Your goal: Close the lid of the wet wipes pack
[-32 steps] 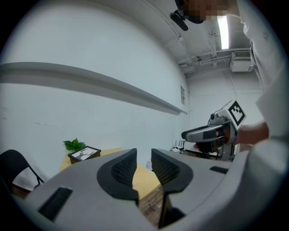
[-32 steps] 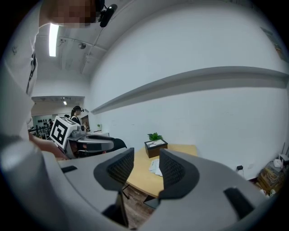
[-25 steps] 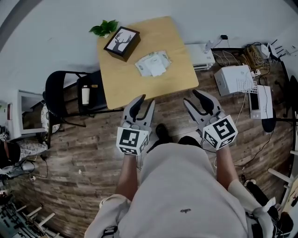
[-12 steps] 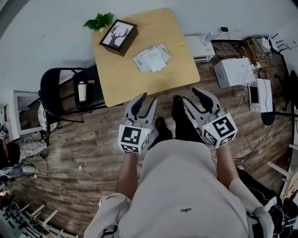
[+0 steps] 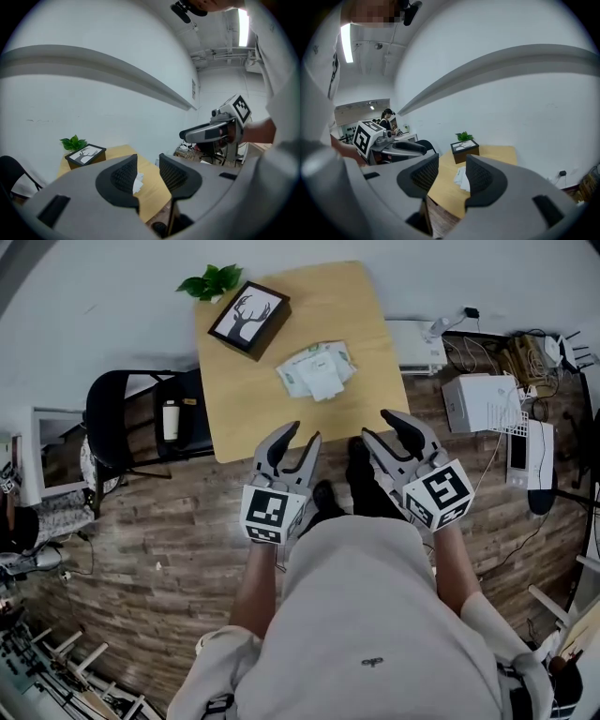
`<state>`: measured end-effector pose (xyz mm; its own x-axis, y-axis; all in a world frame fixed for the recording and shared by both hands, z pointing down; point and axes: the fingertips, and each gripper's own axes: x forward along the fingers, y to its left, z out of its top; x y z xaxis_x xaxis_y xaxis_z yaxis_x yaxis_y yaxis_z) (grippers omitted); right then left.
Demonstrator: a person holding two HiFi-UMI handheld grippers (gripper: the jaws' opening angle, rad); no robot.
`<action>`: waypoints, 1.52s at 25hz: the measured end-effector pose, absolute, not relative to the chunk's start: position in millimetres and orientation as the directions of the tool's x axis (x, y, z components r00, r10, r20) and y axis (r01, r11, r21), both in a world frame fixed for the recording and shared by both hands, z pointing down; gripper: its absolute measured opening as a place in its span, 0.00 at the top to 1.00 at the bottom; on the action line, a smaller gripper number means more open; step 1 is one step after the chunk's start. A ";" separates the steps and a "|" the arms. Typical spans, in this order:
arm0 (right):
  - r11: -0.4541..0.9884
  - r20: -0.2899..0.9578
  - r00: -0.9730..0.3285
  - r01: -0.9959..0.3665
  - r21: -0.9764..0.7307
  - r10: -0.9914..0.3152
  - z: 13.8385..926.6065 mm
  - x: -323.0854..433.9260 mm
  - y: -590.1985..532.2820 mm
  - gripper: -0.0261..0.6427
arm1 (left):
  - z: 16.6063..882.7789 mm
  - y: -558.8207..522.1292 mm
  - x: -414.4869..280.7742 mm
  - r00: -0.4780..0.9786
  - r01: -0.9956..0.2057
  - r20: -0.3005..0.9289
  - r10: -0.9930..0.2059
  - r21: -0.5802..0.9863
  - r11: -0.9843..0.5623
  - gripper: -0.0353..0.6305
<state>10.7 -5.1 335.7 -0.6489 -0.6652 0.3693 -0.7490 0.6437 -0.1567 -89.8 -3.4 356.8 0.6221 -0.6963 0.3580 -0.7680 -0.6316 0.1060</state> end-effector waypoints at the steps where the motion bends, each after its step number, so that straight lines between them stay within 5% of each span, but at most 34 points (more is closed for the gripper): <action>1: 0.654 0.369 -0.658 -0.740 -0.157 -0.657 335.6 11.0 -13.6 0.71 | 355.9 -10.7 -88.8 0.614 -0.775 0.357 -0.704 0.104 -0.623 0.76; 20: 0.844 0.417 -0.811 -0.511 -0.163 -0.411 385.6 11.7 -126.5 0.70 | 370.3 -91.0 -78.4 0.390 -0.916 0.426 -0.817 0.083 -0.393 0.76; 38: 0.954 0.475 -0.860 -0.275 -0.118 -0.189 448.8 -1.8 -123.0 0.70 | 394.1 -80.9 -77.4 0.227 -0.974 0.465 -0.856 0.085 -0.212 0.76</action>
<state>-1.8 -123.0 448.8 -0.8596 -0.1891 0.4747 -0.2749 0.9542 -0.1177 -77.4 -80.9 394.1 0.2272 -0.8557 0.4650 -0.9735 -0.2123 0.0848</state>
